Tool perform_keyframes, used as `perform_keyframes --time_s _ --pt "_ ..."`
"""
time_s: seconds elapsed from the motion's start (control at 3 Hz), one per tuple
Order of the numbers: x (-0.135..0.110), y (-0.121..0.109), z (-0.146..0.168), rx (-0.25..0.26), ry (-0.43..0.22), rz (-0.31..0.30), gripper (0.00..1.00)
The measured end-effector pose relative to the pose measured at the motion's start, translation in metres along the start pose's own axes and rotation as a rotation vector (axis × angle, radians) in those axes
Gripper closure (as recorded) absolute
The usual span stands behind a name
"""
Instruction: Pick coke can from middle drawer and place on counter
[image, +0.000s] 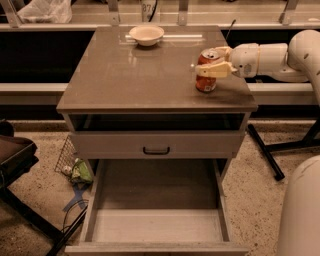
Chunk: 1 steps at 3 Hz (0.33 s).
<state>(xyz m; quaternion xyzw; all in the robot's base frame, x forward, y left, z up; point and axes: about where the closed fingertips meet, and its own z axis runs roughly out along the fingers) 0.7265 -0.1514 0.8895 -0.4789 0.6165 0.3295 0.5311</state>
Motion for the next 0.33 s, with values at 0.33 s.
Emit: perform_keyframes --time_s 0.33 --pt "0.0000 0.0008 0.0043 -0.006 -0.001 0.001 0.00"
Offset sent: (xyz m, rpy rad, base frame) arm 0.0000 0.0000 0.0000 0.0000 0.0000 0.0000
